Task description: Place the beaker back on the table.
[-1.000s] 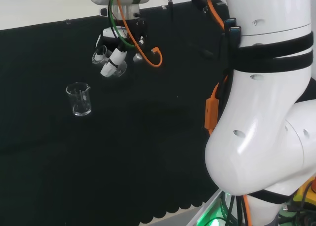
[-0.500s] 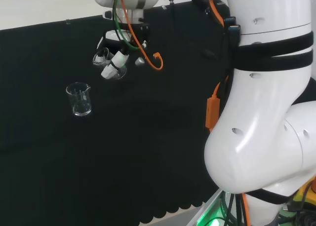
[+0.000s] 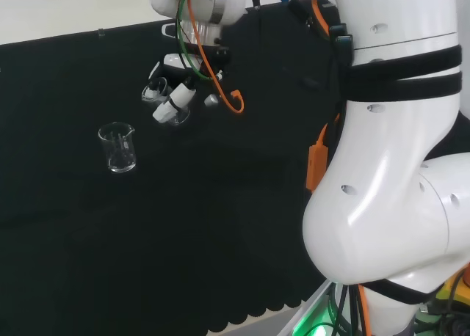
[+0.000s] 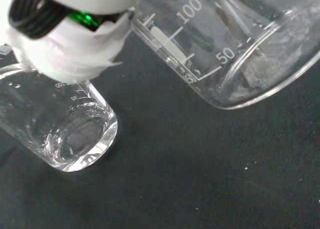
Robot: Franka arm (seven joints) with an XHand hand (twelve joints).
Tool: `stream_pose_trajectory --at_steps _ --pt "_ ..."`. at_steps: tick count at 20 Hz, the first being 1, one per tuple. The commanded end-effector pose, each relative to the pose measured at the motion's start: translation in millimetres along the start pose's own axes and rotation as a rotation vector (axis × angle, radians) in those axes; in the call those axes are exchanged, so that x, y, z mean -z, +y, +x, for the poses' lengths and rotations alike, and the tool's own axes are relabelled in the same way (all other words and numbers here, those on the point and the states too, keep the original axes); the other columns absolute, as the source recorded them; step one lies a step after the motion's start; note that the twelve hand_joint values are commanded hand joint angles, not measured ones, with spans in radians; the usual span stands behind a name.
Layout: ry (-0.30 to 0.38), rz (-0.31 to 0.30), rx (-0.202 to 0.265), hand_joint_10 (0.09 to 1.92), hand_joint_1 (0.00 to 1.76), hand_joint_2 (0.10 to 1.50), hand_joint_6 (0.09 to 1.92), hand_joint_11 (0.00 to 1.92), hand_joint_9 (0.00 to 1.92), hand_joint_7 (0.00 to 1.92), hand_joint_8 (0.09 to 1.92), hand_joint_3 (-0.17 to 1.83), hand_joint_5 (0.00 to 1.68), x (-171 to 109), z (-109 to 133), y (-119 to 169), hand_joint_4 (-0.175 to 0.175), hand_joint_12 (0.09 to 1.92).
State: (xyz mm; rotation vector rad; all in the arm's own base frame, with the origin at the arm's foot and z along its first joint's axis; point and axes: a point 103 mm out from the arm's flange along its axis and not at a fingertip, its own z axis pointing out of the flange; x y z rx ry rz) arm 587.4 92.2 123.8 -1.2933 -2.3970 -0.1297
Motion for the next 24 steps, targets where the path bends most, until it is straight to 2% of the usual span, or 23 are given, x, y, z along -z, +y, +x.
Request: stream_pose_trajectory --at_steps 1,7,12,16,19,23,24 --pt "0.072 -0.027 0.001 0.09 1.17 0.7 0.64 1.33 1.58 1.8 0.14 0.58 1.27 -11 -5 3 0.002 0.76" --pt "0.141 -0.085 0.01 0.09 1.15 0.71 0.65 1.3 1.55 1.75 0.12 0.56 1.27 -21 -5 6 0.055 0.78" --pt "0.168 -0.08 0.031 0.09 1.14 0.72 0.65 1.28 1.55 1.74 0.11 0.55 1.26 -30 -3 14 0.086 0.8" --pt "0.166 -0.054 0.042 0.09 1.14 0.72 0.65 1.26 1.54 1.75 0.11 0.55 1.26 -49 10 40 0.11 0.82" --pt "0.184 -0.064 0.053 0.09 1.14 0.72 0.65 1.25 1.54 1.75 0.11 0.54 1.26 -46 1 32 0.118 0.82" --pt "0.19 -0.07 0.041 0.09 1.14 0.72 0.64 1.25 1.54 1.75 0.11 0.54 1.26 -44 -8 26 0.121 0.83" --pt "0.178 -0.063 0.032 0.09 1.14 0.72 0.64 1.25 1.54 1.76 0.1 0.54 1.26 -48 -4 31 0.122 0.83"
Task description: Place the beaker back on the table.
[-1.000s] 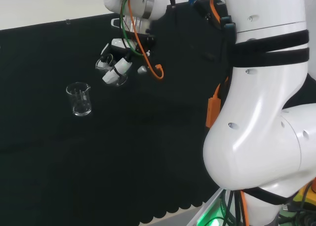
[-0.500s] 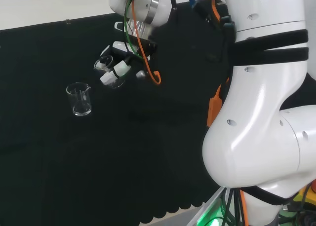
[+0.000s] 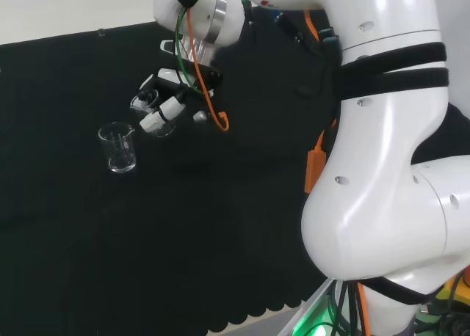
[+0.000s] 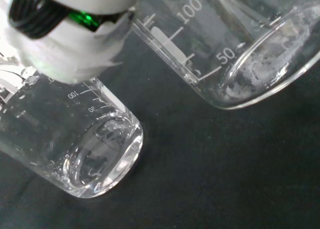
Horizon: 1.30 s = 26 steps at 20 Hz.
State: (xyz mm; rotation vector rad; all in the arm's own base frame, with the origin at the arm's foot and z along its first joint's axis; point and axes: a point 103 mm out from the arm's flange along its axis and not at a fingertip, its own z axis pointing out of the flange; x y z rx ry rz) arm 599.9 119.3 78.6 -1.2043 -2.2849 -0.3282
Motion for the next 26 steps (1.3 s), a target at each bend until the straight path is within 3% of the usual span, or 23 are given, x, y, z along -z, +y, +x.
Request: stream_pose_trajectory --at_steps 1,7,12,26 --pt "-0.003 0.002 -0.013 0.09 1.14 0.72 0.64 1.24 1.54 1.76 0.1 0.54 1.26 -4 0 2 0.123 0.83" --pt "0.03 -0.043 -0.015 0.09 1.13 0.73 0.64 1.24 1.54 1.76 0.1 0.54 1.26 -3 -9 -4 0.129 0.83" --pt "0.055 -0.082 -0.027 0.09 1.13 0.73 0.63 1.21 1.54 1.76 0.09 0.53 1.27 -7 -16 -8 0.162 0.85" --pt "0.057 -0.092 -0.038 0.09 1.12 0.73 0.63 1.18 1.54 1.75 0.09 0.53 1.27 -16 -19 -6 0.175 0.87"
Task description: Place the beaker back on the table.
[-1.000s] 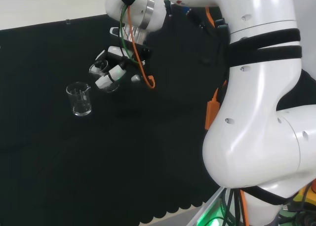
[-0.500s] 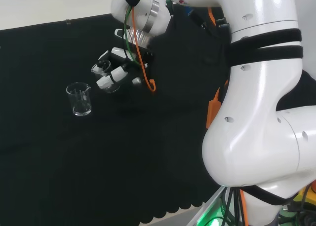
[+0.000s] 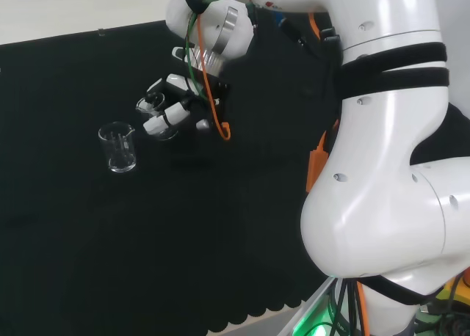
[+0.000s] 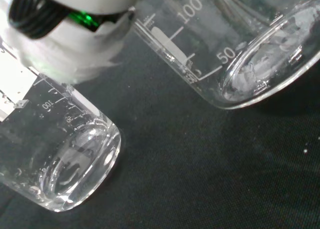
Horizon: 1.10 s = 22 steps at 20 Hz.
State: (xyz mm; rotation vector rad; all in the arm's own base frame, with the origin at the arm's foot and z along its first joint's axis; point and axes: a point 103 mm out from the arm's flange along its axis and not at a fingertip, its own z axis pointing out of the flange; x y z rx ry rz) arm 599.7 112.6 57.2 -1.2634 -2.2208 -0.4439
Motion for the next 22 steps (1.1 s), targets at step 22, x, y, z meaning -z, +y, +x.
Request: stream_pose_trajectory --at_steps 22 --pt "-0.018 0.006 -0.018 0.09 1.13 0.79 0.63 1.17 1.54 1.7 0.09 0.43 1.25 -6 -19 -14 0.098 0.89"
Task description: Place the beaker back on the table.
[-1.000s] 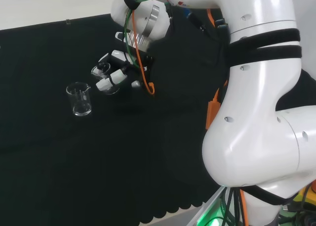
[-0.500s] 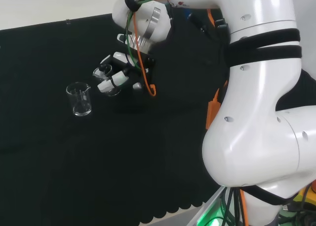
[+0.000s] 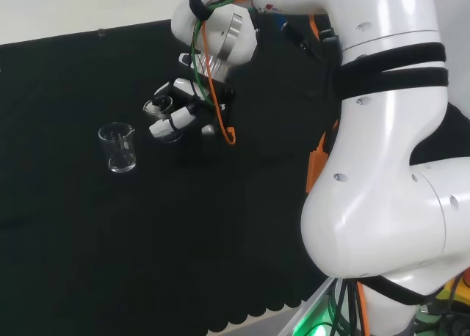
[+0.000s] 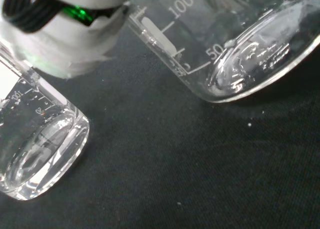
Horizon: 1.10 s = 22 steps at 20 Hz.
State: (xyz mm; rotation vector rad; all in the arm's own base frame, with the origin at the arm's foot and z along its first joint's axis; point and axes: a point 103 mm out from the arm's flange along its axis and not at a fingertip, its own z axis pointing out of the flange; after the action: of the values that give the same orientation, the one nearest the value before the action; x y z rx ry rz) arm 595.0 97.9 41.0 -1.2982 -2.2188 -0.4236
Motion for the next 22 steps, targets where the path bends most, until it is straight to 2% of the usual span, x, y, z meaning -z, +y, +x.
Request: stream_pose_trajectory --at_steps 1,2,3,4,6,7,11,17,19,22 --pt "0.006 0.007 0.007 0.09 1.13 0.82 0.64 1.17 1.53 1.68 0.09 0.38 1.23 2.4 -3.4 -4.0 0.074 0.9" --pt "0.008 0.013 0.008 0.09 1.13 0.85 0.67 1.16 1.53 1.66 0.09 0.33 1.21 3.2 -4.9 -4.7 0.052 0.9" --pt "0.014 0.021 0.01 0.09 1.12 0.89 0.7 1.12 1.52 1.62 0.09 0.26 1.18 3.9 -6.5 -5.4 0.058 0.93" --pt "0.019 0.023 0.011 0.09 1.11 0.88 0.69 1.06 1.5 1.57 0.09 0.23 1.11 4.6 -7.6 -6.2 0.033 0.97" --pt "0.016 0.027 0.01 0.09 1.07 0.76 0.69 0.93 1.44 1.45 0.09 0.36 0.98 5.6 -8.9 -6.9 -0.004 1.06" --pt "0.013 0.03 0.01 0.09 1.05 0.69 0.7 0.86 1.4 1.4 0.09 0.45 0.93 6.2 -9.3 -7.1 -0.01 1.1" --pt "0.009 0.046 0.011 0.09 0.99 0.57 0.74 0.56 1.22 1.22 0.09 0.59 0.73 8.2 -10.9 -8.0 -0.023 1.26" --pt "-0.015 0.051 0.01 0.09 0.92 0.54 0.7 0.14 0.93 0.93 0.09 0.57 0.46 10.3 -11.1 -12.1 -0.048 1.36" --pt "-0.015 0.054 0.018 0.09 0.9 0.54 0.66 0.05 0.87 0.86 0.09 0.55 0.42 10.9 -10.3 -12.6 -0.05 1.37" --pt "-0.05 0.079 0.028 0.09 0.88 0.54 0.59 0.01 0.78 0.75 0.09 0.52 0.39 4.0 -7.1 -11.9 -0.054 1.35"
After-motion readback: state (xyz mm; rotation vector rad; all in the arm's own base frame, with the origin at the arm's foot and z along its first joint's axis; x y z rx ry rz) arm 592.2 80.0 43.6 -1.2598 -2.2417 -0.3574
